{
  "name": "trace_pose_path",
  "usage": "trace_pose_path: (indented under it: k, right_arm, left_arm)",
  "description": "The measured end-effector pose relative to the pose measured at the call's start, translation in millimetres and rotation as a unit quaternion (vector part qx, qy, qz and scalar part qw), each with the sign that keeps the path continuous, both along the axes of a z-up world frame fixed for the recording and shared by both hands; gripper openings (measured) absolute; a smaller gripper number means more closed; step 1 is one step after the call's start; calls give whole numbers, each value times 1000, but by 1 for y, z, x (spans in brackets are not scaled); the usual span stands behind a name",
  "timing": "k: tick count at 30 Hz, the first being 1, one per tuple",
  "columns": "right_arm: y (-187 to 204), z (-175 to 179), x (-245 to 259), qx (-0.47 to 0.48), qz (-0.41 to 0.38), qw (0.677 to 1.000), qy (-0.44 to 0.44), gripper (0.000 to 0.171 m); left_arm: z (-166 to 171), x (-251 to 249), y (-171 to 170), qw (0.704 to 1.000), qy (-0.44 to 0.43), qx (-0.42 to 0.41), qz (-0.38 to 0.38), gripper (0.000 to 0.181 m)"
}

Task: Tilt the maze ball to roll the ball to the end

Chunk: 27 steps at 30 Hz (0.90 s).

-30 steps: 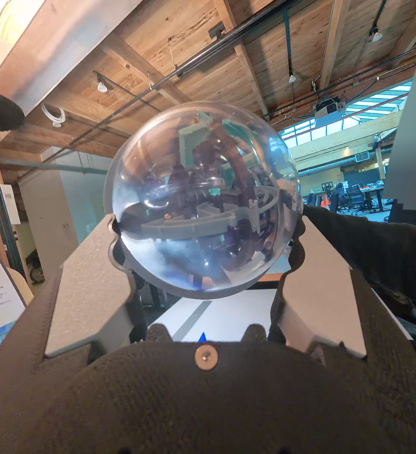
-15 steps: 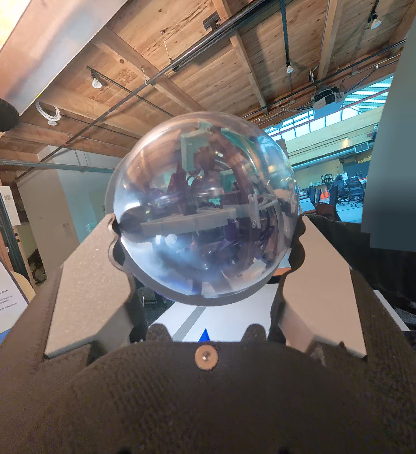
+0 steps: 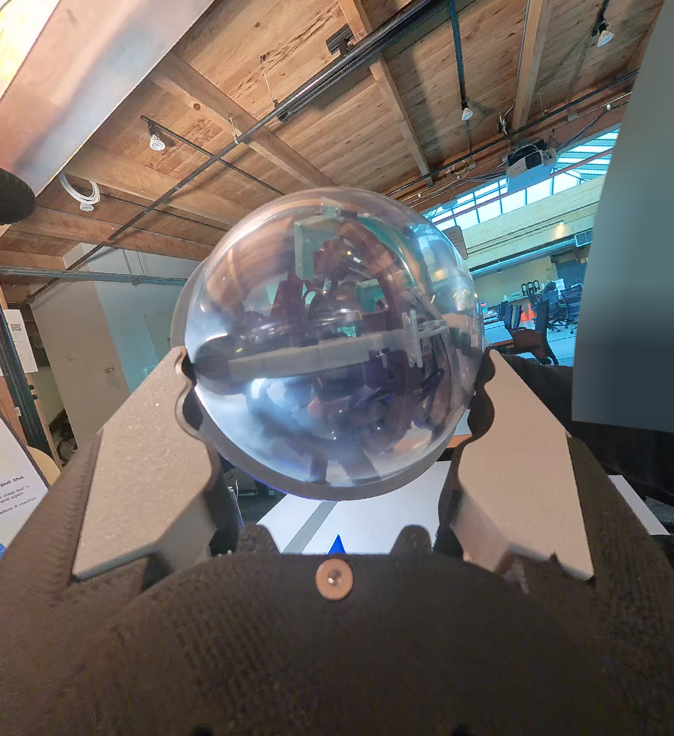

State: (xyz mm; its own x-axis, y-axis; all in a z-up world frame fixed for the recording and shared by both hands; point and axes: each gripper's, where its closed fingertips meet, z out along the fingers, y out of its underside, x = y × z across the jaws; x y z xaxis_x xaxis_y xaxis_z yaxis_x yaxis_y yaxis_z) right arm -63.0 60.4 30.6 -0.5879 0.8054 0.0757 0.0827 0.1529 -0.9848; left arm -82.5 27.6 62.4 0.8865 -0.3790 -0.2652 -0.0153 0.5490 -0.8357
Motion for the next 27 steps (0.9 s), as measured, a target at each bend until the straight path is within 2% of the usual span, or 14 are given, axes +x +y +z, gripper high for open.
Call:
trace_pose_path:
  k: [19, 27]
  right_arm:
    - [-1, 1, 2, 7, 9, 1000, 13, 141]
    - [-16, -12, 5, -92, 138, 986, 25, 140]
  left_arm:
    - [0, 5, -3, 1000, 7, 21, 6, 137]
    - [5, 20, -20, 995, 7, 69, 66, 135]
